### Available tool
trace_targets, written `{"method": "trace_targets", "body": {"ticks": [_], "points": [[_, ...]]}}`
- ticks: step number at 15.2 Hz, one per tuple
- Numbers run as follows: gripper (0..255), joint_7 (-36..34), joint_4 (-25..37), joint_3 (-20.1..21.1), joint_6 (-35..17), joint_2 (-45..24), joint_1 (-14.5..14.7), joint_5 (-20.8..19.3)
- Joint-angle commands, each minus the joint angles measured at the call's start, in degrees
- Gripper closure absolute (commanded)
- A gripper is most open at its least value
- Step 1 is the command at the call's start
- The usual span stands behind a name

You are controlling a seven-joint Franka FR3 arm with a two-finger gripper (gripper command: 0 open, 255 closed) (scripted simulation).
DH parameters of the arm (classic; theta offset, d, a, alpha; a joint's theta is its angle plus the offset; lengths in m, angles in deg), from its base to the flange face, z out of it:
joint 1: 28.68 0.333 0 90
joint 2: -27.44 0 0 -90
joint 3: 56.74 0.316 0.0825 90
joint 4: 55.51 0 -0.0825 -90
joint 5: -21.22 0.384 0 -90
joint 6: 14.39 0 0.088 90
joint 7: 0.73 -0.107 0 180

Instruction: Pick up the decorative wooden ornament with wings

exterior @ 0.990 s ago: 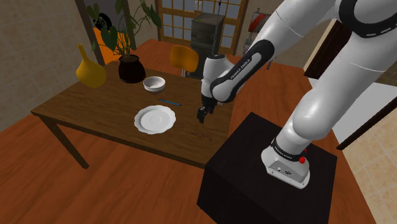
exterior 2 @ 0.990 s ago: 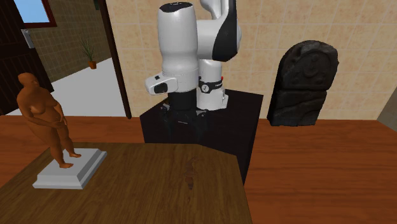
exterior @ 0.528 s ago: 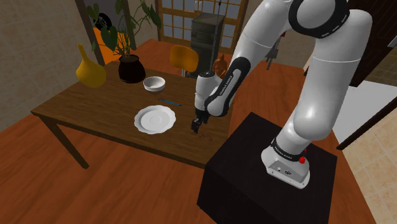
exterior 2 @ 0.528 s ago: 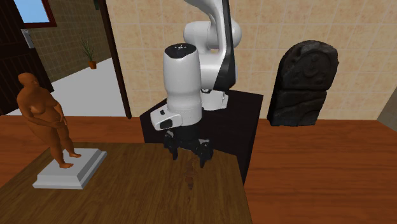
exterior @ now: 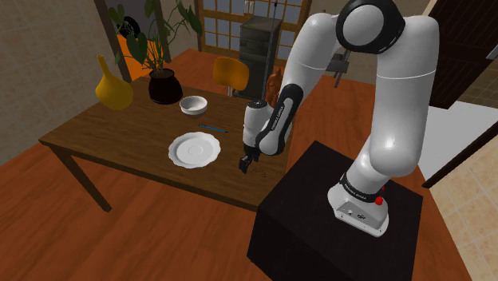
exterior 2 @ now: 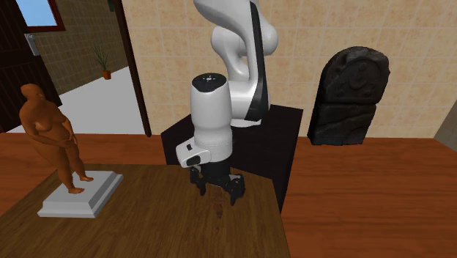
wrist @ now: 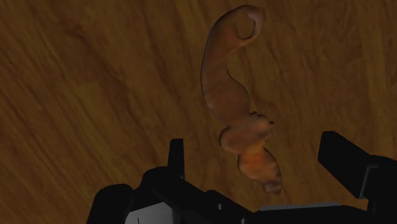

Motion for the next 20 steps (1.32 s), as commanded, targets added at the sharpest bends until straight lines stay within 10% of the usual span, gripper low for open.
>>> {"method": "trace_targets", "body": {"ticks": [1,20], "points": [[255,-0.1,0.2,-0.2,-0.3,-0.4,0.1,-0.1],[255,2.3,-2.4,3.6,7.3,9.7,-2.9,3.1]]}}
